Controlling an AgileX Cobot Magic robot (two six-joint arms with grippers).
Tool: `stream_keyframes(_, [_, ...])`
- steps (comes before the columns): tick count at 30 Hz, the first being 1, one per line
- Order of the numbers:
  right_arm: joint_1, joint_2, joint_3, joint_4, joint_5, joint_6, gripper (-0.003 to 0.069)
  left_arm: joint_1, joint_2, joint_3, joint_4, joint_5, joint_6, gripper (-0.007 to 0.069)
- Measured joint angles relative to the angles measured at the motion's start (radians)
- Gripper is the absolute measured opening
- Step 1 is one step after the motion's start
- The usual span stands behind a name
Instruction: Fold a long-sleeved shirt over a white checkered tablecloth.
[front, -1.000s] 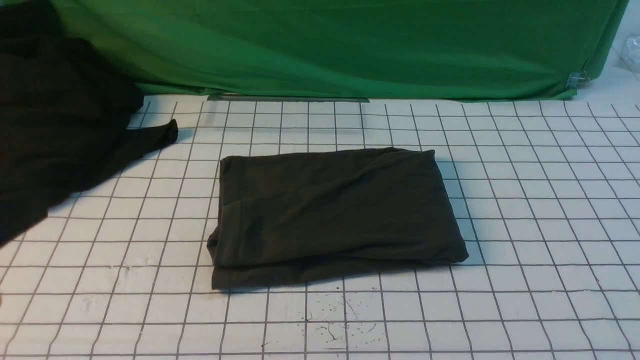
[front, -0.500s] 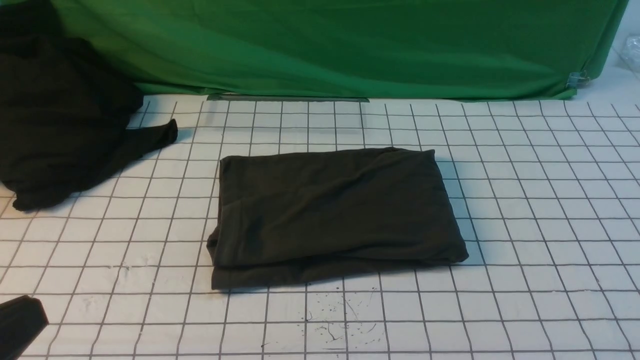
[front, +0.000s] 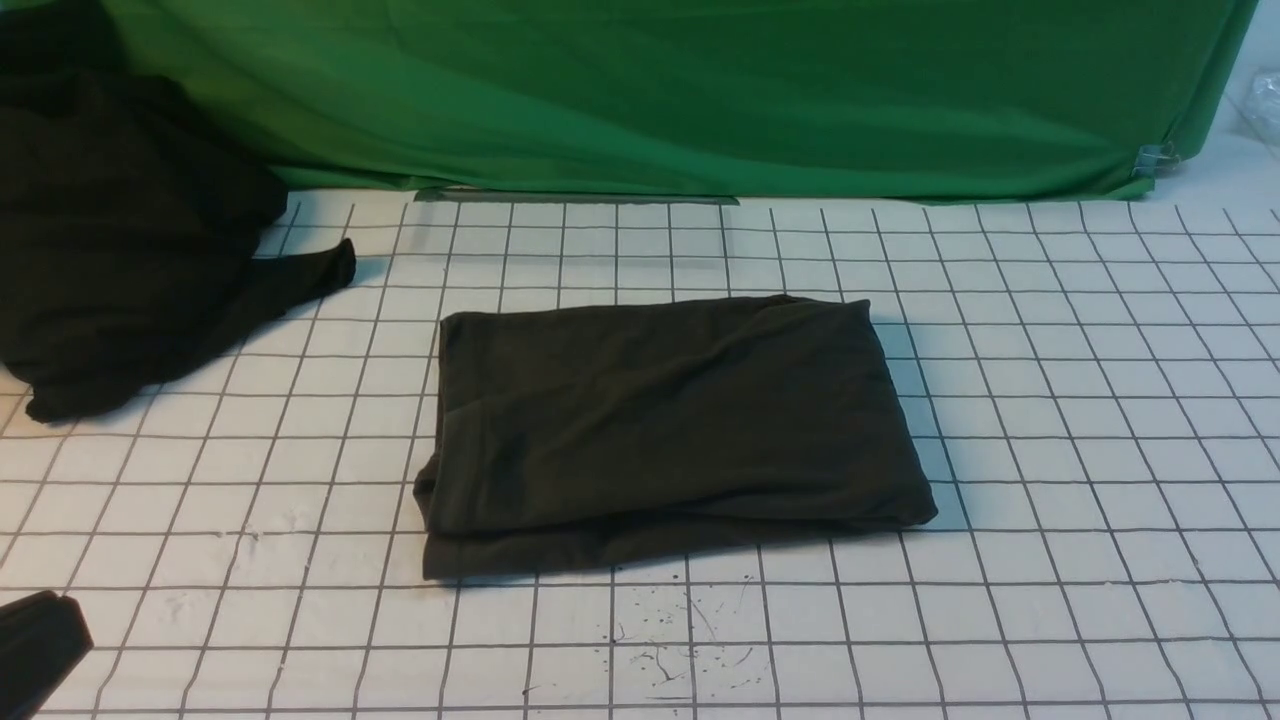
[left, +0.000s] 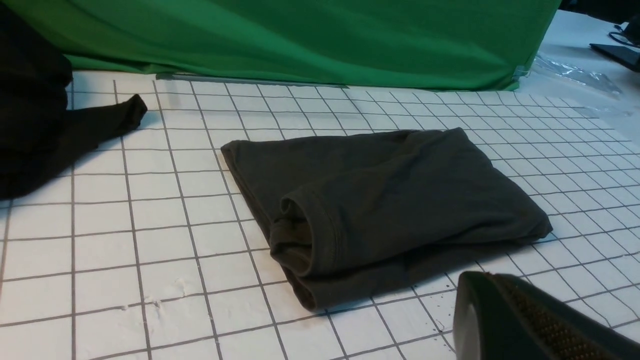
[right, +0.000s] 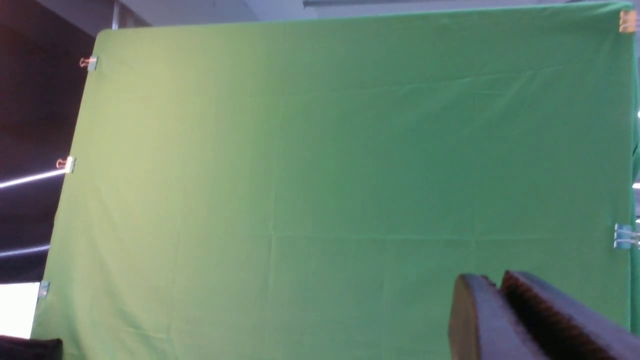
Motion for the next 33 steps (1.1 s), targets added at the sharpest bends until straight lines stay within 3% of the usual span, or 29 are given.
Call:
stream_keyframes(7, [0.0,0.0,0.0,0.0,0.033,0.0,0.0071,0.0,0.0,0.0,0.073,-0.004,0.007,0.0003])
stream_keyframes(13, [0.0,0.0,0.0,0.0,0.036,0.0,0.0088,0.011,-0.007,0.031,0.104,-0.13,0.044,0.0003])
stream_keyframes(20, [0.0,0.0,0.0,0.0,0.036,0.0,0.0106,0.17,-0.048,0.225,0.082,-0.335,0.126,0.0003])
stream_keyframes(26, [0.0,0.0,0.0,0.0,0.036,0.0,0.0129,0.289,-0.11,0.38,0.136,-0.333,0.142,0.0003])
stream_keyframes(33, [0.0,0.0,0.0,0.0,0.036,0.0,0.0144,0.332,-0.115,0.417,0.137,-0.339,0.151,0.0003])
